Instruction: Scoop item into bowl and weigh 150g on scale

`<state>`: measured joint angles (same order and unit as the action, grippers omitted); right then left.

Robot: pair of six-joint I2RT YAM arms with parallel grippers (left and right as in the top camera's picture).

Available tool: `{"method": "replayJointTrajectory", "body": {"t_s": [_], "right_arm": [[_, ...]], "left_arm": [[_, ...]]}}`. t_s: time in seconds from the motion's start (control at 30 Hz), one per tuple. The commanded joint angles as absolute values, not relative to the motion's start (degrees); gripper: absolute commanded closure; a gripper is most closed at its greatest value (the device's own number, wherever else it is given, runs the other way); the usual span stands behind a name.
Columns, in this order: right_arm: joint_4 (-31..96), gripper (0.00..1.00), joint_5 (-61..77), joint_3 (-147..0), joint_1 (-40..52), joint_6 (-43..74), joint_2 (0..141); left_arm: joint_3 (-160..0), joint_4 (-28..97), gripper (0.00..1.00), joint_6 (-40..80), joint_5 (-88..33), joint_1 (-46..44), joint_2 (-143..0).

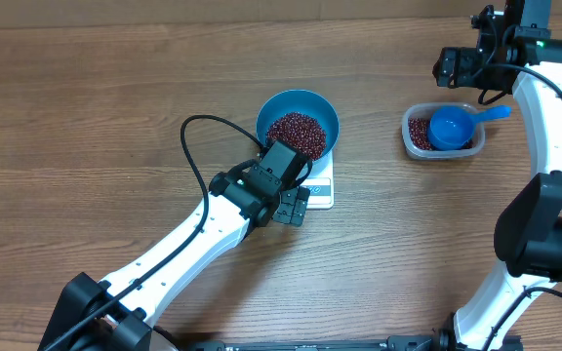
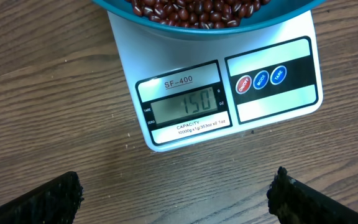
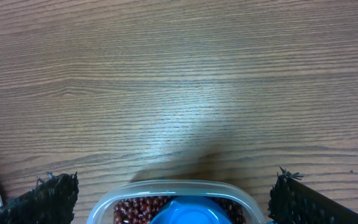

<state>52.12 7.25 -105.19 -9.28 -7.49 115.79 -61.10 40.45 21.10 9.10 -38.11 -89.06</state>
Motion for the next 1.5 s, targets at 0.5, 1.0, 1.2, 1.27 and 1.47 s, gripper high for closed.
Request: {"method": "replayJointTrajectory", "body": {"t_s": [0.5, 1.0, 1.2, 1.27, 1.47], "right_arm": [[51.9, 0.00, 7.6, -105.1, -9.4, -7.3, 115.9], [51.9, 0.00, 7.6, -105.1, -5.5, -7.3, 102.3], [51.9, 0.00, 7.6, -105.1, -5.2, -7.3, 94.3], [52.0, 0.00, 7.6, -105.1, -5.2, -7.3, 91.5], [51.9, 0.00, 7.6, -105.1, -5.2, -7.3, 83.4]], "left_arm": [[-60.7, 40.2, 0.00, 22.3, 10.0, -37.8, -89.6], [-60.7, 40.2, 0.01, 22.3, 10.0, -37.8, -89.6], [-60.7, 40.2, 0.00, 22.3, 10.0, -37.8, -89.6], [-60.7, 40.2, 0.00, 22.3, 10.1, -37.8, -89.6], [-60.7, 40.2, 0.00, 22.3, 10.0, -37.8, -89.6]]}}
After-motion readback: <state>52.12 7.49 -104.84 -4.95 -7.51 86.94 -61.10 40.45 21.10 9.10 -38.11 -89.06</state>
